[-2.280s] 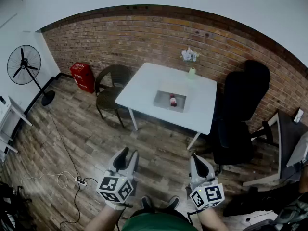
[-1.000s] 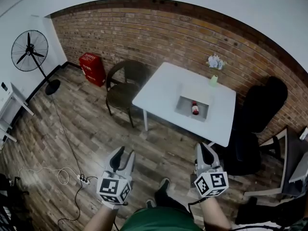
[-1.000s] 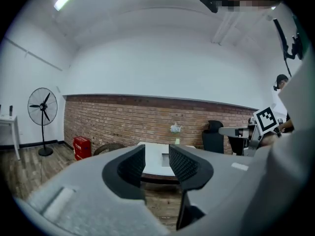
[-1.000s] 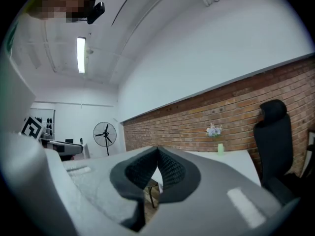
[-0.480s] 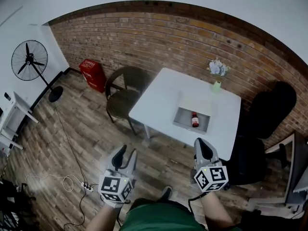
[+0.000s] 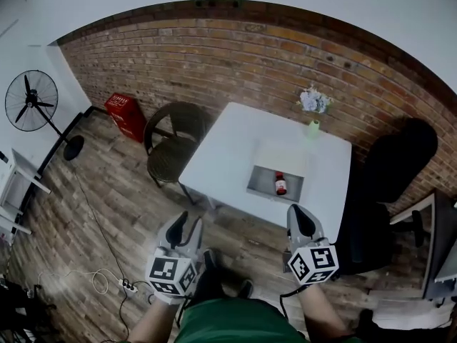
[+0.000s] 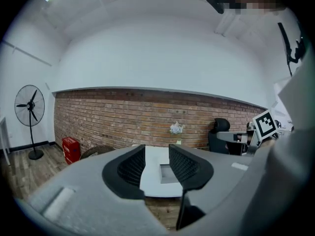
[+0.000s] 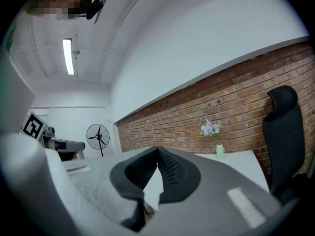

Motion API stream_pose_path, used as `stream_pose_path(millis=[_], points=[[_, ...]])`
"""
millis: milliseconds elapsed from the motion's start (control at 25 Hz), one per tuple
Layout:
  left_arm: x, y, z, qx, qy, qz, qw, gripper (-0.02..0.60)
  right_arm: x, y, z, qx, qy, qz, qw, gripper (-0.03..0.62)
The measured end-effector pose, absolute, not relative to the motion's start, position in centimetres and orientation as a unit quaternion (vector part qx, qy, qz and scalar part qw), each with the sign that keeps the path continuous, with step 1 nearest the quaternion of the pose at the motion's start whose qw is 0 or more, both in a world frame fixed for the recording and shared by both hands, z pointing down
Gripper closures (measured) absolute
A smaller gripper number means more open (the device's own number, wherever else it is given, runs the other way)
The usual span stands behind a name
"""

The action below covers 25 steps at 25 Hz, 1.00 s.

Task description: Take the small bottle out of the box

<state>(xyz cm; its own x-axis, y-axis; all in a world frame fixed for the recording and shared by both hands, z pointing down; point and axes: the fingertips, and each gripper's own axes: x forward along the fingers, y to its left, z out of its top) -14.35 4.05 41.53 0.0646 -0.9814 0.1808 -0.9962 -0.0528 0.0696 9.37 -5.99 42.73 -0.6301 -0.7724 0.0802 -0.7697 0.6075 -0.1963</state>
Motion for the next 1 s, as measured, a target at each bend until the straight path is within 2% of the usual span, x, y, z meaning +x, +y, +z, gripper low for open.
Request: stream_pose_path(millis=[720,1000], points=[[-16.4,-19.2,46.7,0.838,-0.531,0.069,0.107,0.426,9.1,-18.5,46.7,-0.575,0.809,-0.109,-0.058,0.591],[-18.7,-25.2,49.0,0.863,-0.484,0.087,0.119,0.427,6.7,-21.7,50.3,-0.596,0.784,-0.124,-0.124,0.591]])
